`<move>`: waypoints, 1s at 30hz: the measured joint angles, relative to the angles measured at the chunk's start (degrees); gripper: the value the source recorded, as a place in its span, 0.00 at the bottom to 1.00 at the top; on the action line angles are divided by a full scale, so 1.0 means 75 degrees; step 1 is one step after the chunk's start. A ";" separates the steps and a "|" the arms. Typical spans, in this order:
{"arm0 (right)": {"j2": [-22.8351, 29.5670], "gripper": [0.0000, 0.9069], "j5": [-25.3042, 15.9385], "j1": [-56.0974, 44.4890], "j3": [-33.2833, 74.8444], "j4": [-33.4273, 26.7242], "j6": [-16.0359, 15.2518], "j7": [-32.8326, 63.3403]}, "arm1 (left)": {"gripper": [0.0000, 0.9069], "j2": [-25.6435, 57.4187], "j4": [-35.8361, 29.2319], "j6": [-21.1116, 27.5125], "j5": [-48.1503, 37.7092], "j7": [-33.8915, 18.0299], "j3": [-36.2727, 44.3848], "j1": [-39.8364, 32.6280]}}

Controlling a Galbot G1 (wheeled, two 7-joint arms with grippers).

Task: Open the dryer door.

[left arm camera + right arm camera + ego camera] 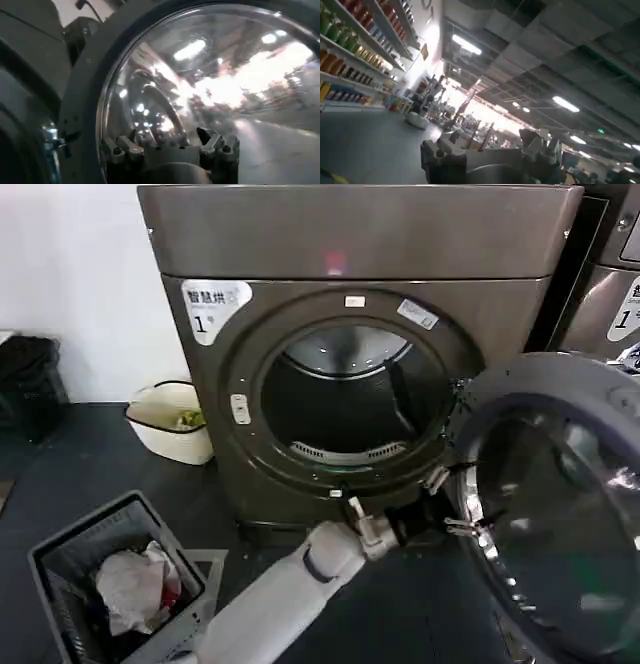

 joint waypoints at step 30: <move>0.0000 1.00 0.0232 0.0051 0.0269 -0.0038 -0.0091 -0.0064 | 1.00 -0.1059 0.1218 0.0059 0.0083 0.0027 0.0341 -0.0759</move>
